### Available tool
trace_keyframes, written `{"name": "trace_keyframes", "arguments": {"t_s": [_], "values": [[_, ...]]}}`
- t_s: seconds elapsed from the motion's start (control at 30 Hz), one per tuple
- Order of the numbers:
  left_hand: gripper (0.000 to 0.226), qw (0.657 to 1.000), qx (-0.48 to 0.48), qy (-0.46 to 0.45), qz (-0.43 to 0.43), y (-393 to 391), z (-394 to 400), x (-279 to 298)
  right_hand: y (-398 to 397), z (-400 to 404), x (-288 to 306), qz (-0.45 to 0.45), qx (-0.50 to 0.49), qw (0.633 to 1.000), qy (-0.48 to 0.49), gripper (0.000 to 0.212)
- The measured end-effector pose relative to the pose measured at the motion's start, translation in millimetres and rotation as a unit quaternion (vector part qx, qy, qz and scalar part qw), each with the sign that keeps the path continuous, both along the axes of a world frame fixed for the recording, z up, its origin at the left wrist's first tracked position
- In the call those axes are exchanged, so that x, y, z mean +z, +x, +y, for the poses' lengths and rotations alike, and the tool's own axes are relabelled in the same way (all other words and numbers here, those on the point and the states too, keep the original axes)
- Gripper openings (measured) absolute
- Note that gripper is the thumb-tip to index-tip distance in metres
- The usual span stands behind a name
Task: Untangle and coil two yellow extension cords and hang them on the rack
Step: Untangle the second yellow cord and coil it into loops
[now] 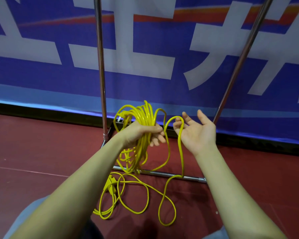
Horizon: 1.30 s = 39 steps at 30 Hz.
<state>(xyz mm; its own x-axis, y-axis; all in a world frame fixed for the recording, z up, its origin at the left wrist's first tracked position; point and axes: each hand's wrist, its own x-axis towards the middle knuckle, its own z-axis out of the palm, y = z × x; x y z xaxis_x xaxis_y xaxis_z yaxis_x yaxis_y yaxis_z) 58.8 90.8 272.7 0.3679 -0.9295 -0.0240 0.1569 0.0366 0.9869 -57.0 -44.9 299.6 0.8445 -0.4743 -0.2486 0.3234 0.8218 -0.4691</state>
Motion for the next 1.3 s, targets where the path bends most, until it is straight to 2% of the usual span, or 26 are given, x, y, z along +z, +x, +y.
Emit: {"name": "trace_keyframes", "arguments": {"t_s": [0.17,0.27,0.33,0.5,0.6,0.67,0.73,0.77,0.83,0.97,1.0,1.07,1.2,1.3], "values": [[0.019,0.997,-0.077,0.024,0.012,-16.3,-13.3,-12.2,3.0,0.2,0.9,0.007,-0.057,0.997,0.051,0.045],[0.011,0.995,-0.1,0.019,0.008,-22.6,-19.0,-19.1,6.3,-2.8,-2.1,0.001,-0.078,0.994,0.082,0.048],[0.02,0.994,-0.108,0.016,-0.012,-24.4,-23.0,-21.5,7.5,-5.2,-1.1,-0.006,-0.084,0.993,0.083,0.051],[0.015,0.998,-0.06,-0.018,0.024,-21.1,-25.0,-19.4,8.4,-13.2,-2.7,0.006,-0.052,0.999,0.013,0.055],[0.012,0.996,-0.004,-0.052,0.079,-15.5,-26.2,-14.2,9.5,-15.9,-11.8,0.065,-0.024,0.994,-0.085,0.04],[0.012,0.989,0.051,-0.073,0.117,-10.1,-27.6,-8.0,8.5,-13.3,-19.8,0.159,0.034,0.964,-0.212,0.03],[0.015,0.977,0.094,-0.094,0.164,-3.8,-28.1,-2.2,5.6,-8.7,-27.4,0.232,0.129,0.899,-0.35,0.039],[0.015,0.968,0.121,-0.107,0.19,-0.6,-27.3,0.5,4.2,-6.2,-30.6,0.24,0.176,0.869,-0.395,0.044],[0.014,0.947,0.187,-0.128,0.228,8.1,-23.6,2.7,1.7,-1.8,-35.5,0.215,0.245,0.828,-0.457,0.049],[0.016,0.935,0.235,-0.126,0.234,20.0,-14.2,2.1,0.2,1.6,-36.4,0.149,0.244,0.777,-0.56,0.025],[0.015,0.938,0.234,-0.112,0.229,21.0,-12.4,1.4,1.7,2.4,-35.5,0.145,0.223,0.783,-0.563,0.025],[0.015,0.95,0.219,-0.072,0.211,19.1,-9.3,-1.0,4.9,2.6,-31.9,0.128,0.174,0.829,-0.515,0.028],[0.015,0.98,0.136,0.005,0.148,6.5,-8.6,-14.4,8.0,-1.6,-15.1,0.013,0.111,0.945,-0.308,0.028],[0.014,0.991,0.068,0.027,0.108,-2.9,-11.1,-23.9,10.2,-6.1,-7.0,-0.044,0.063,0.983,-0.164,0.027]]}}
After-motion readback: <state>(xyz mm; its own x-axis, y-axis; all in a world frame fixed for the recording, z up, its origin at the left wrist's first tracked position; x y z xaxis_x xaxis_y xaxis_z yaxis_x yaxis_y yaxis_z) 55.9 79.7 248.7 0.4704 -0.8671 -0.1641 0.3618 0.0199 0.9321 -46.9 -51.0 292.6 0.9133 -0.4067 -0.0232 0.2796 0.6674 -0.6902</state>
